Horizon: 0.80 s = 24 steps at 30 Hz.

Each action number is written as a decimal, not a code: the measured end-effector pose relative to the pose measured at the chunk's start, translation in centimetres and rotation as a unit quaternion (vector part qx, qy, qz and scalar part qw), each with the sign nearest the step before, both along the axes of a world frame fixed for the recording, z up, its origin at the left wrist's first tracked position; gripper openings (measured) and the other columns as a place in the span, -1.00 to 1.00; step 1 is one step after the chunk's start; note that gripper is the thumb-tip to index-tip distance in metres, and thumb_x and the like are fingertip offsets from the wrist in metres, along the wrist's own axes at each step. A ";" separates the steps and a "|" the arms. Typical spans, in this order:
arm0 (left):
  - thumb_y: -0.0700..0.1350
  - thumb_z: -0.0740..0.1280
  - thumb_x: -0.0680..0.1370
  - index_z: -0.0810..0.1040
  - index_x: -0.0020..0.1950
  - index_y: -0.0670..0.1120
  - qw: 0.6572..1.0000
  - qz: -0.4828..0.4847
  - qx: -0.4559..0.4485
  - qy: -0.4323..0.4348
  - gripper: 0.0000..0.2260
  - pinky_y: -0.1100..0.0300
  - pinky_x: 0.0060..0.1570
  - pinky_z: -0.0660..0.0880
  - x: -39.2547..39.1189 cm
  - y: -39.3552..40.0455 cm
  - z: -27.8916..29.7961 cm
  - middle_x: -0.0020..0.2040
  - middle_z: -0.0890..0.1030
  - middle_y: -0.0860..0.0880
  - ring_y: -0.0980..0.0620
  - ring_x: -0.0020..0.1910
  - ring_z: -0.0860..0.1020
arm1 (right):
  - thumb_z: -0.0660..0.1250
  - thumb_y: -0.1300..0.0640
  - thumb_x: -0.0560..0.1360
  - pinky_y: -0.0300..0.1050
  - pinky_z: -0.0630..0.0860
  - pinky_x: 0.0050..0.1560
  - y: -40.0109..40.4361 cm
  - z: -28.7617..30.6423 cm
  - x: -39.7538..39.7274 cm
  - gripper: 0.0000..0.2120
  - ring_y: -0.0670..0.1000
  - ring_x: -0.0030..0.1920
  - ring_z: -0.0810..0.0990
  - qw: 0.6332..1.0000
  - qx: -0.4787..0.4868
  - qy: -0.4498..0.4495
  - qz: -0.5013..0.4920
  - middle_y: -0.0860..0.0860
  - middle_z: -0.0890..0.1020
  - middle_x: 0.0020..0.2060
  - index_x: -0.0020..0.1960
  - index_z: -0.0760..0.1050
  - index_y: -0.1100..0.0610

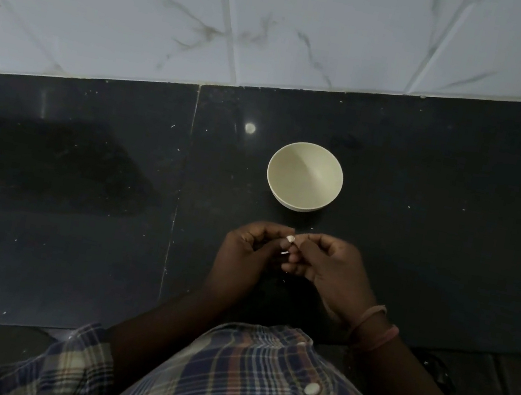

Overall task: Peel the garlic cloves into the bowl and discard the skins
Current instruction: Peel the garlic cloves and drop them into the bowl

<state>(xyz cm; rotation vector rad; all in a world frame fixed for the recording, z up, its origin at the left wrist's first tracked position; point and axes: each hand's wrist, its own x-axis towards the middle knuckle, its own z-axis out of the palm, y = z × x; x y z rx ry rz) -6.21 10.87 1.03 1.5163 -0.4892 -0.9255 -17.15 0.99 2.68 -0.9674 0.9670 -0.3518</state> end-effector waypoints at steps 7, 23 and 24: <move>-0.29 0.43 0.55 0.71 0.02 -0.10 1.000 -0.013 0.013 -0.021 -0.86 0.19 -0.04 0.61 1.0 0.3 -0.8 -0.07 0.75 -0.03 0.04 -0.06 0.70 | 0.32 0.34 0.58 -0.12 0.68 -0.17 1.2 -0.7 0.5 -0.90 -0.01 -0.27 0.62 0.997 0.052 -0.029 -0.046 0.23 0.64 -0.20 -0.02 0.59 0.39; -0.28 0.44 0.54 0.70 0.02 -0.06 0.998 0.045 0.040 -0.001 -0.85 0.06 0.03 0.63 -3.2 -1.1 -1.4 -0.06 0.75 -0.04 -0.03 -0.04 0.71 | 0.33 0.21 0.61 -0.25 0.48 -0.45 -1.6 -1.4 -1.9 -0.83 -0.01 -0.48 0.51 0.988 -0.091 0.099 0.069 0.11 0.56 -0.41 -0.04 0.64 0.29; -0.28 0.43 0.55 0.69 0.03 -0.07 0.998 0.053 0.038 0.009 -0.86 0.06 0.02 0.63 -3.4 -1.1 -1.4 -0.06 0.75 -0.05 -0.03 -0.04 0.71 | 0.33 0.19 0.61 -0.26 0.45 -0.47 -1.7 -1.4 -1.9 -0.82 -0.03 -0.50 0.48 0.987 -0.095 0.105 0.074 0.07 0.55 -0.44 -0.05 0.64 0.27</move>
